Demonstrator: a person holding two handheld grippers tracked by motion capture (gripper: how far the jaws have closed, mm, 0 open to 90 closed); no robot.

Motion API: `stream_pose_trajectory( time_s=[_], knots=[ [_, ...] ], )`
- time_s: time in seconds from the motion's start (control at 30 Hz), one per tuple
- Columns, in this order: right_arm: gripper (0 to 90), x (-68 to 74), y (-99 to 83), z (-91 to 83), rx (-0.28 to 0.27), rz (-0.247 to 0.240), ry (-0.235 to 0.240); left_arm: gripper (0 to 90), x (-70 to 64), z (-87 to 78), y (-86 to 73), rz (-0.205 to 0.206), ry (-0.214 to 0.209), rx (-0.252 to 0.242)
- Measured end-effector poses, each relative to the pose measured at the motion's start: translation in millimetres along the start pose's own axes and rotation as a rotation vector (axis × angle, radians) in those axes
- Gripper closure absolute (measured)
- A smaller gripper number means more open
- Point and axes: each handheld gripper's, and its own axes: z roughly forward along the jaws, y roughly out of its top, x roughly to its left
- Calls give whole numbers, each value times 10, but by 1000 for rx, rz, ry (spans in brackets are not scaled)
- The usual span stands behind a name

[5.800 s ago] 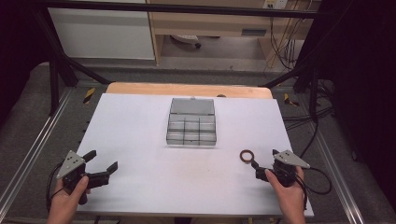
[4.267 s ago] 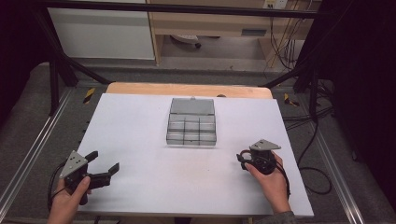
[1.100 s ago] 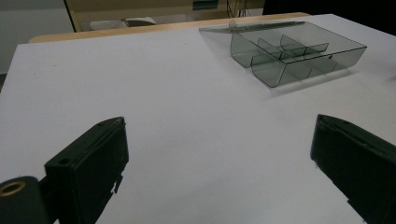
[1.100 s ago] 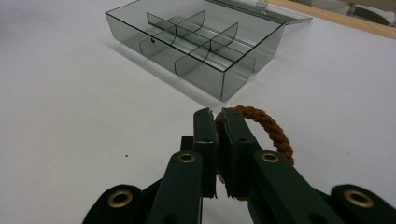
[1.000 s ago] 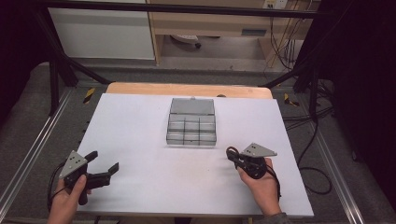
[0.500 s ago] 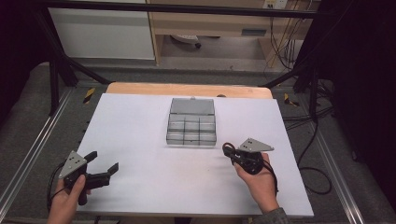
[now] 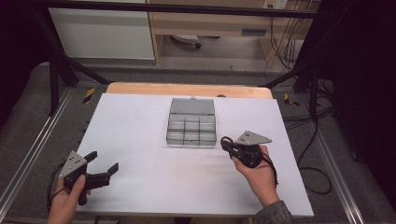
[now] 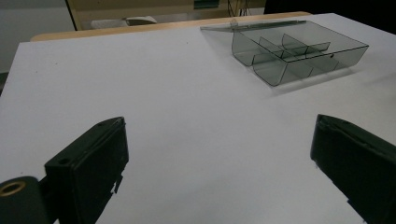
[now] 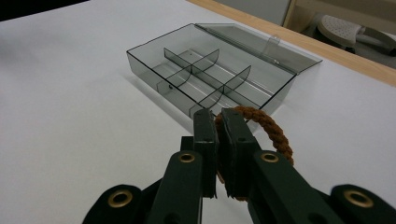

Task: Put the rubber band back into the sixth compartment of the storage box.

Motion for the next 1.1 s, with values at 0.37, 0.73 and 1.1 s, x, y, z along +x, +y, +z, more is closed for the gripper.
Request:
stream_pose_trajectory(
  time_s=[0.37,0.73,1.1],
  knots=[
    [857,-52,204,-46,-8,-13,20,44,-3,-1,0,3,-2,3],
    [857,-78,447,0,30,-90,-8,43,2,-1,-2,-3,0,0],
    [857,-183,683,76,40,-119,-14,43,8,2,-8,-8,-2,8]
  ],
)
